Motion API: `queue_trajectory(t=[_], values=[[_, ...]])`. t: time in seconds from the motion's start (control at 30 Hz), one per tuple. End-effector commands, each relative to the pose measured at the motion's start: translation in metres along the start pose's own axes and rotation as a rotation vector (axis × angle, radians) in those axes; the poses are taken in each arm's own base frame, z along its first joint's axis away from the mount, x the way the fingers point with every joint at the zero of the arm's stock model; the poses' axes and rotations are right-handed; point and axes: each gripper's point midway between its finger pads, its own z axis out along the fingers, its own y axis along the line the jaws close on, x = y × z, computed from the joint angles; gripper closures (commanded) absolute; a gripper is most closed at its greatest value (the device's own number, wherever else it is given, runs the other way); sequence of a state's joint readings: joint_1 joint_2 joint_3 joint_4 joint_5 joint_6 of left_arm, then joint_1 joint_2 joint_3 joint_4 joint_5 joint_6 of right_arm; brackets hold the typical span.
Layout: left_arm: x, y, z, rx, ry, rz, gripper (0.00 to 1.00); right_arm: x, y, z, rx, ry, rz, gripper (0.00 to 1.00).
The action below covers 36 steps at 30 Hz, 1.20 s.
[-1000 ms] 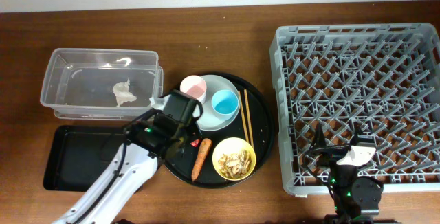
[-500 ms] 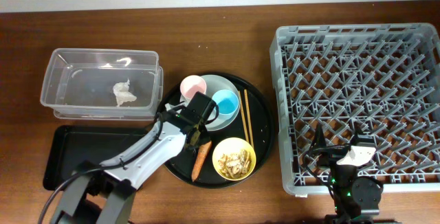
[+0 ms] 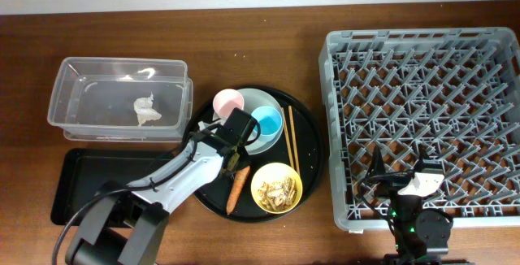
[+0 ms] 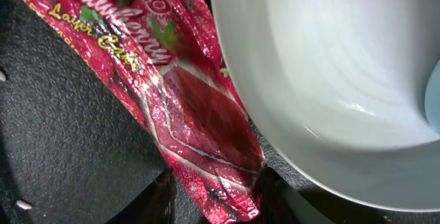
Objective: Sort waste into correct bins and load items into the dishwasher rack
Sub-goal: 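Grasp the red snack wrapper on the tray with the left gripper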
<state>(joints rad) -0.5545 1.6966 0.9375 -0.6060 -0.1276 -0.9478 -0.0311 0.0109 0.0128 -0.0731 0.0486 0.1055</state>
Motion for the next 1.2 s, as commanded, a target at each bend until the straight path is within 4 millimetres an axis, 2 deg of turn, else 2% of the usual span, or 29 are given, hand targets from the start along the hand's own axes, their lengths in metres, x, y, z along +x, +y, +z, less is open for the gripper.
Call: queue_trajectory(t=[0.0, 0.2, 0.33, 0.4, 0.47, 0.5, 0.53, 0.57, 0.7, 0.77, 0.97, 1.0, 1.03, 1.17], values=[[0.006, 0.007, 0.007, -0.024, 0.014, -0.004, 0.64, 0.003, -0.001, 0.000, 0.006, 0.002, 0.007, 0.02], [0.011, 0.007, 0.006, -0.020, 0.038, -0.003, 0.88, 0.002, -0.001, 0.000, 0.006, 0.002, 0.007, 0.02], [0.011, 0.008, 0.006, -0.022, 0.040, -0.002, 0.93, 0.002, -0.001, 0.000, 0.006, 0.002, 0.007, 0.02], [0.010, 0.007, 0.004, -0.017, 0.036, -0.004, 0.76, 0.003, -0.001, 0.000, 0.005, 0.002, 0.007, 0.02], [0.007, 0.005, -0.002, -0.002, 0.024, 0.028, 0.69, 0.002, -0.001, 0.000, 0.005, 0.002, 0.007, 0.02], [0.004, 0.004, -0.007, 0.008, 0.007, 0.050, 0.55, 0.003, -0.001, 0.000, 0.006, 0.002, 0.007, 0.02], [0.001, 0.004, -0.010, 0.009, -0.011, 0.051, 0.36, 0.003, -0.001, 0.000, 0.006, 0.002, 0.007, 0.02], [0.000, 0.004, -0.010, 0.012, -0.014, 0.050, 0.27, 0.003, -0.001, 0.000, 0.006, 0.002, 0.007, 0.02], [0.001, 0.006, -0.007, -0.001, -0.012, 0.037, 0.26, 0.002, -0.001, 0.000, 0.006, 0.002, 0.007, 0.02], [0.004, 0.008, 0.002, -0.023, 0.003, 0.021, 0.26, 0.003, -0.001, 0.000, 0.006, 0.002, 0.007, 0.02], [0.007, 0.009, 0.015, -0.042, 0.018, 0.024, 0.41, 0.003, -0.001, 0.000, 0.006, 0.002, 0.007, 0.02], [0.008, 0.009, 0.017, -0.046, 0.020, 0.025, 0.47, 0.003, -0.001, 0.000, 0.006, 0.002, 0.007, 0.02], [0.008, 0.010, 0.017, -0.047, 0.021, 0.025, 0.61, 0.003, -0.001, 0.000, 0.006, 0.002, 0.007, 0.02], [0.008, 0.009, 0.017, -0.043, 0.022, 0.025, 0.93, 0.003, -0.001, 0.000, 0.006, 0.002, 0.007, 0.02]])
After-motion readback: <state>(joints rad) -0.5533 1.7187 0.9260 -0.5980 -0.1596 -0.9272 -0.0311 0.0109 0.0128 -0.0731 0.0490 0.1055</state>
